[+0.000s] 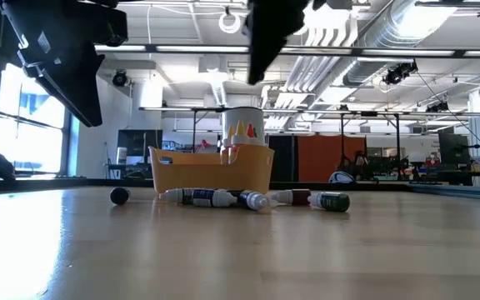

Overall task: Pick & Place food coloring
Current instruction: Put the small black food coloring bottle into the yellow bin

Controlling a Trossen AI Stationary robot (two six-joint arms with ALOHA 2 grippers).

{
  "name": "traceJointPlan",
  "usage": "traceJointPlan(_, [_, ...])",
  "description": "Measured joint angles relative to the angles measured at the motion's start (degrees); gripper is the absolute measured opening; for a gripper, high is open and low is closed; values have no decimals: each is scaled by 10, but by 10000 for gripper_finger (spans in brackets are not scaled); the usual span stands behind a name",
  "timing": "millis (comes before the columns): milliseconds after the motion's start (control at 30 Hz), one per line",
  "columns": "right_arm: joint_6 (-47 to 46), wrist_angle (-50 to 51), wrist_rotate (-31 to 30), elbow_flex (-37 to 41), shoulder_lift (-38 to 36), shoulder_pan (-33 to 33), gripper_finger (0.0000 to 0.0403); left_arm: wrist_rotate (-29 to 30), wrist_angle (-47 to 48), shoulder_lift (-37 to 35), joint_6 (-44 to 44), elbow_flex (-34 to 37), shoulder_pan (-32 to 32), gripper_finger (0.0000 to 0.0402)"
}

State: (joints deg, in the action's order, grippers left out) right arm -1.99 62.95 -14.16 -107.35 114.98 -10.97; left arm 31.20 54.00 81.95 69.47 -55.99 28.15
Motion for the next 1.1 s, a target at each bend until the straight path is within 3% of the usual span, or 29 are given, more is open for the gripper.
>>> traceJointPlan(133, [-82, 75, 32, 25, -1, -35, 161, 0, 0, 0, 0, 0, 0, 117])
traceJointPlan(467, [-248, 127, 153, 178, 0, -115, 161, 13, -3, 0, 1, 0, 0, 117])
traceJointPlan(633, [-146, 181, 201, 207, -4, -154, 161, 14, -8, 0, 8, 0, 0, 117])
traceJointPlan(767, [-48, 117, 208, 242, -23, -193, 161, 14, -20, 0, 30, 0, 0, 117])
traceJointPlan(1100, [-55, 65, 200, 299, -42, -248, 161, 14, -55, 1, 30, 1, 0, 117])
